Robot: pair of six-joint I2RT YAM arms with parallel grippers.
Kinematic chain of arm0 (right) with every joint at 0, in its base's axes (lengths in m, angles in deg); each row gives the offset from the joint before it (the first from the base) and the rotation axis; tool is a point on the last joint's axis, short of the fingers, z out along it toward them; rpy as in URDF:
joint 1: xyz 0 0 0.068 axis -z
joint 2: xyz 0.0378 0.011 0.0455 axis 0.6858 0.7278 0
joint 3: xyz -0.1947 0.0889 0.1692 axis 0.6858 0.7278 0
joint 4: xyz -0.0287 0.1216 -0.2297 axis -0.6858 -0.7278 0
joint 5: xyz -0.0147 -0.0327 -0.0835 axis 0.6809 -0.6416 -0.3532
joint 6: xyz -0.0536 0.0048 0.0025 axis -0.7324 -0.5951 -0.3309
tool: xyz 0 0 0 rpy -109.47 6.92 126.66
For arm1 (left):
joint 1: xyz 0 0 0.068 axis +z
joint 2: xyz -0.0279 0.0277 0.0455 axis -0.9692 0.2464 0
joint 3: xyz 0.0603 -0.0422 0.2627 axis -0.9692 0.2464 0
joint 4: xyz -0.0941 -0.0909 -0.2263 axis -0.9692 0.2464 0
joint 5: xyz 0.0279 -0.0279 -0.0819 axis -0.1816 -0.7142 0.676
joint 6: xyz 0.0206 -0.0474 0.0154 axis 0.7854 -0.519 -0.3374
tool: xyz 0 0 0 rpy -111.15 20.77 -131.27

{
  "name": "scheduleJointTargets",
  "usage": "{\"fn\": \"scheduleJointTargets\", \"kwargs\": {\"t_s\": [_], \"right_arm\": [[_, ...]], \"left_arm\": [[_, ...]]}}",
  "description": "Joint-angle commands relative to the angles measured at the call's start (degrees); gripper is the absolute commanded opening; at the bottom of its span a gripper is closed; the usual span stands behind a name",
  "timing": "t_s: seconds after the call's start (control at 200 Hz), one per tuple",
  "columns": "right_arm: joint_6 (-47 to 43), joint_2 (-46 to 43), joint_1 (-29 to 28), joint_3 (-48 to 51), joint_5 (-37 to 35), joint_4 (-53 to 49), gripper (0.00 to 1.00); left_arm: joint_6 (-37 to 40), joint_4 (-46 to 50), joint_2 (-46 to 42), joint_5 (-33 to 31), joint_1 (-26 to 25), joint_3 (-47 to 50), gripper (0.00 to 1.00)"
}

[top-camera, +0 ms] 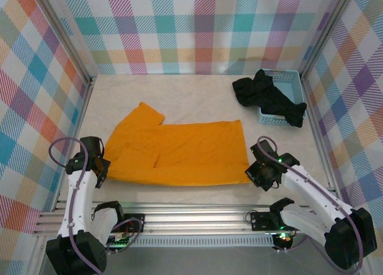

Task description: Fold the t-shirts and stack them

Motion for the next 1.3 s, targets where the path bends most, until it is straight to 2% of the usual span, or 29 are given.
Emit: {"fn": "scheduleJointTargets", "kwargs": {"t_s": [0.0,0.045,0.07,0.13,0.155,0.19,0.23,0.25,0.315,0.4,0.475,0.57,0.72,0.865,0.98,1.1,1.215,1.294], "right_arm": [[3.7,-0.2,-0.4,1.8,0.2,-3.0,0.00],[4.0,-0.3,-0.4,2.9,2.1,-1.3,0.02],[4.3,-0.5,-0.4,3.5,2.8,-0.6,0.14],[4.8,-1.0,-0.4,3.8,3.7,0.4,0.32],[4.7,-1.3,-0.4,3.4,3.3,0.2,0.37],[4.6,-1.5,-0.5,2.3,2.5,-0.4,0.42],[3.9,-1.7,-0.4,0.6,1.1,-1.4,0.45],[3.4,-1.8,-0.4,-0.5,0.5,-1.8,0.46],[0.9,-1.0,-0.4,-4.1,-1.2,-2.1,0.47],[-3.9,1.5,-0.4,-8.9,-3.5,-0.3,0.48],[-11.1,5.0,0.4,-11.4,-2.8,7.2,0.51],[-21.5,13.0,2.4,-15.1,0.2,18.0,0.52],[-29.8,31.7,5.3,-27.8,0.4,20.2,0.51],[-31.5,44.1,7.6,-38.0,-0.5,19.4,0.51],[-32.6,50.4,8.4,-44.8,-2.0,17.2,0.52],[-32.8,55.7,9.7,-50.0,-2.9,14.0,0.52],[-33.3,59.4,10.2,-53.2,-3.7,13.1,0.52],[-33.6,61.9,10.5,-55.2,-3.8,12.2,0.53]], "left_arm": [[-1.1,2.5,-0.6,-3.6,0.9,1.4,0.00],[-0.7,1.5,-0.6,-3.4,0.9,2.1,0.00],[-0.6,1.1,-0.5,-3.2,1.0,2.2,0.05],[0.1,0.4,-0.6,-2.7,0.9,2.2,0.34],[0.3,0.1,-0.5,-2.5,0.9,2.0,0.48],[0.8,-0.4,-0.3,-2.1,0.9,1.8,0.63],[1.6,-1.0,0.0,-1.4,0.9,1.4,0.73],[2.2,-1.4,0.4,-0.9,0.9,1.1,0.75],[4.5,-3.5,2.5,2.0,1.0,-0.6,0.75],[7.6,-5.9,7.2,7.0,0.5,-5.7,0.71],[10.7,-12.2,13.4,14.2,-0.6,-10.6,0.68],[15.3,-16.2,27.1,20.7,-4.0,-20.3,0.67],[23.3,-17.5,51.4,20.6,-9.2,-41.0,0.64],[26.3,-8.9,71.7,15.0,-11.0,-65.2,0.64],[26.0,-9.5,79.9,13.1,-13.0,-75.3,0.63],[26.0,-6.1,87.1,11.6,-14.9,-85.9,0.63],[26.1,-5.9,90.9,10.3,-15.9,-90.3,0.62],[26.0,-6.0,93.3,12.0,-16.2,-91.9,0.56]]}}
